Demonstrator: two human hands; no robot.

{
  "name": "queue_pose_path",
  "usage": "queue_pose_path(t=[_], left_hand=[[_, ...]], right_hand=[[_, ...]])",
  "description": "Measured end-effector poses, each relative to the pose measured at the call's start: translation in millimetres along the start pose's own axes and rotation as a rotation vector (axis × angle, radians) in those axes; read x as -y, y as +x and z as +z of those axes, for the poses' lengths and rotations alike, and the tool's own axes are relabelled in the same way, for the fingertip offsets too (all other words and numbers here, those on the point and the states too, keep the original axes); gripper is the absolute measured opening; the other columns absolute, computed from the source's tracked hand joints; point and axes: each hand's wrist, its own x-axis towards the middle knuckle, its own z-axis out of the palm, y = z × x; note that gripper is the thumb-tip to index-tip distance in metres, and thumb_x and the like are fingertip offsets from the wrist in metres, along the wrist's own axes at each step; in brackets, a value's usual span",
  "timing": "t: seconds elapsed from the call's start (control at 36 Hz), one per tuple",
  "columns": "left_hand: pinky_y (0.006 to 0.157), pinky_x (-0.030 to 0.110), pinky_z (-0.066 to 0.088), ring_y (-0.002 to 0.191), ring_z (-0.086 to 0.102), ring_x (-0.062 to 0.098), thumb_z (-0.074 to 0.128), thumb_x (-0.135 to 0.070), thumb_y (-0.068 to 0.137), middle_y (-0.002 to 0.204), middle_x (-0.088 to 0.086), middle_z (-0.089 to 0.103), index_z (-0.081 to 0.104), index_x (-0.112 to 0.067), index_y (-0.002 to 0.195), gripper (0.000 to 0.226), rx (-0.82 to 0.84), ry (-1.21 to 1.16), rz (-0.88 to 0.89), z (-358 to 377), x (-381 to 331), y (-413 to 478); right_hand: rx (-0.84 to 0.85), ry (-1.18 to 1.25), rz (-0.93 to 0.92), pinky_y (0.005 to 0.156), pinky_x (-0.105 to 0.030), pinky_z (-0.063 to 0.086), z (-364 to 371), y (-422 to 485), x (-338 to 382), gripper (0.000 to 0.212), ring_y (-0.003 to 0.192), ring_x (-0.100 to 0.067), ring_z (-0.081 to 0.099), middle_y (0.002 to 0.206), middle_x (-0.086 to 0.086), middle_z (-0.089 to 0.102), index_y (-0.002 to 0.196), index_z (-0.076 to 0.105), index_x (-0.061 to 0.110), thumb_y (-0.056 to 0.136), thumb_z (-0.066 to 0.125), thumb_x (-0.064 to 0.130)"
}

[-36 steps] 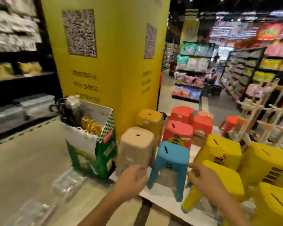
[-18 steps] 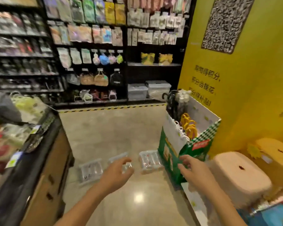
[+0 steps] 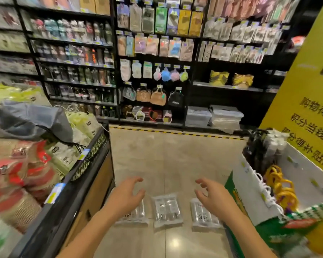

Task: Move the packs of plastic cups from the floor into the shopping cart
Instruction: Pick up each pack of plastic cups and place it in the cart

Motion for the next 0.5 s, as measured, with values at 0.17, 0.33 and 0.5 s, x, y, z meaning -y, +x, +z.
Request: queue_pose_path(t=[0.17, 0.33, 0.5], left_hand=[[0.107, 0.039, 0.038, 0.128, 0.048, 0.013, 0.050, -0.046, 0.091, 0.138, -0.007, 0.051, 0.048, -0.028, 0.137, 0.049, -0.025, 0.100, 0.043, -35, 36, 77], [0.104, 0.039, 0.041, 0.127, 0.048, 0.014, 0.048, -0.049, 0.092, 0.139, -0.007, 0.051, 0.048, -0.029, 0.137, 0.049, -0.023, 0.156, 0.059, -53, 57, 140], [0.098, 0.039, 0.043, 0.124, 0.050, 0.019, 0.047, -0.049, 0.092, 0.137, -0.004, 0.052, 0.048, -0.029, 0.137, 0.049, -0.027, 0.282, 0.044, -51, 77, 209]], right_hand=[[0.028, -0.066, -0.043, 0.104, -0.029, 0.045, 4, 81, 45, 0.046, 0.133, -0.014, 0.055, 0.146, 0.005, 0.058, 0.149, 0.048, 0.025, 0.105, 0.049, 0.038], [0.055, -0.063, -0.066, 0.109, -0.031, 0.045, 16, 153, 67, 0.046, 0.133, -0.014, 0.055, 0.144, 0.003, 0.059, 0.146, 0.051, 0.024, 0.103, 0.051, 0.039], [0.101, -0.078, -0.096, 0.107, -0.031, 0.043, 31, 235, 75, 0.045, 0.134, -0.019, 0.054, 0.145, -0.001, 0.058, 0.148, 0.049, 0.021, 0.105, 0.050, 0.034]])
